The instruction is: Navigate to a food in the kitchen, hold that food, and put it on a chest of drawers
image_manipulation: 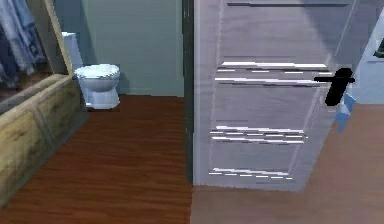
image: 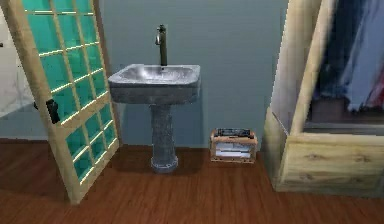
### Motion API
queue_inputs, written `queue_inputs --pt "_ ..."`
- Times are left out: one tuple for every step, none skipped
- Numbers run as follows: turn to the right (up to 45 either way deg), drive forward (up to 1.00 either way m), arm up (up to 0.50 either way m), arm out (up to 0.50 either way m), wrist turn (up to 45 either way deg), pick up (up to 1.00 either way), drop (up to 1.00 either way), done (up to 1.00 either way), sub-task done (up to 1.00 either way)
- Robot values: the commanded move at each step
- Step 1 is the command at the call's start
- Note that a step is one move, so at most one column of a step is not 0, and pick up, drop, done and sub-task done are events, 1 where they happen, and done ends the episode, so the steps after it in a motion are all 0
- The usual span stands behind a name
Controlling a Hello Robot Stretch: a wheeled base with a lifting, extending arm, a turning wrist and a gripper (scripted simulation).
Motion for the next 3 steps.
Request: queue_inputs --pt "0.0 0.25 0.0 0.0 0.0 0.0 0.0 0.0 0.0" --pt "-30.0 0.0 0.0 0.0 0.0 0.0 0.0 0.0 0.0" --pt "0.0 0.3 0.0 0.0 0.0 0.0 0.0 0.0 0.0"
